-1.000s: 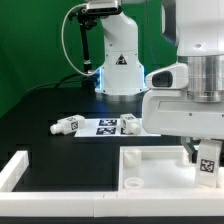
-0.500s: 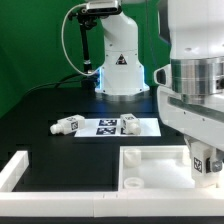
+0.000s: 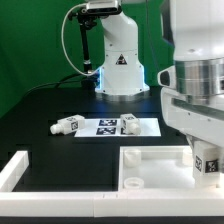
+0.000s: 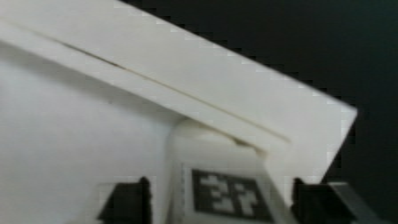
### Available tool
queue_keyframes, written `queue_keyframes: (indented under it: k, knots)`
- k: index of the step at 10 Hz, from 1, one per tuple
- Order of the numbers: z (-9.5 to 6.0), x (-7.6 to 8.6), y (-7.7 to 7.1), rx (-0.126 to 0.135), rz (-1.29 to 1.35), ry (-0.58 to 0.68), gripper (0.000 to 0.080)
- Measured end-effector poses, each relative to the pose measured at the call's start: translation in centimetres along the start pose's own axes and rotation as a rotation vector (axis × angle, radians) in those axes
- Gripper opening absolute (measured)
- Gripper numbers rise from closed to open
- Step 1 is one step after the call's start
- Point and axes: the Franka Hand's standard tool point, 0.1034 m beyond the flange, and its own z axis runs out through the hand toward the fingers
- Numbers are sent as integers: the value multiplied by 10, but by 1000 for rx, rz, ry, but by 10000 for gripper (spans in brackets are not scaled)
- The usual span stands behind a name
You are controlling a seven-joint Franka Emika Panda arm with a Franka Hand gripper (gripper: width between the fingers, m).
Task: Assemble one leg
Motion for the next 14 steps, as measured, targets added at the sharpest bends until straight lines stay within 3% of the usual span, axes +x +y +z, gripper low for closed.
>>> queue_keyframes:
  k: [1,2,3,6,8,9,10,11,13,14]
  knots:
    - [0,-3,-3,5,-293,8,536]
    - [1,-5,-2,2,-430,2,536]
    - [1,-3,-2,2,-478,4,625]
    - [0,0,-1,-5,-661,11,644]
    - [-6,11,1,-36,-1050,0,648]
    - [-9,12,-1,-30,-1044,6,648]
    - [-7,12,0,-32,-1034,4,528]
    - [-7,13,1,-33,-1019,4,528]
    - [-6,12,1,-32,-914,5,281]
    - [-6,12,1,-32,-844,6,281]
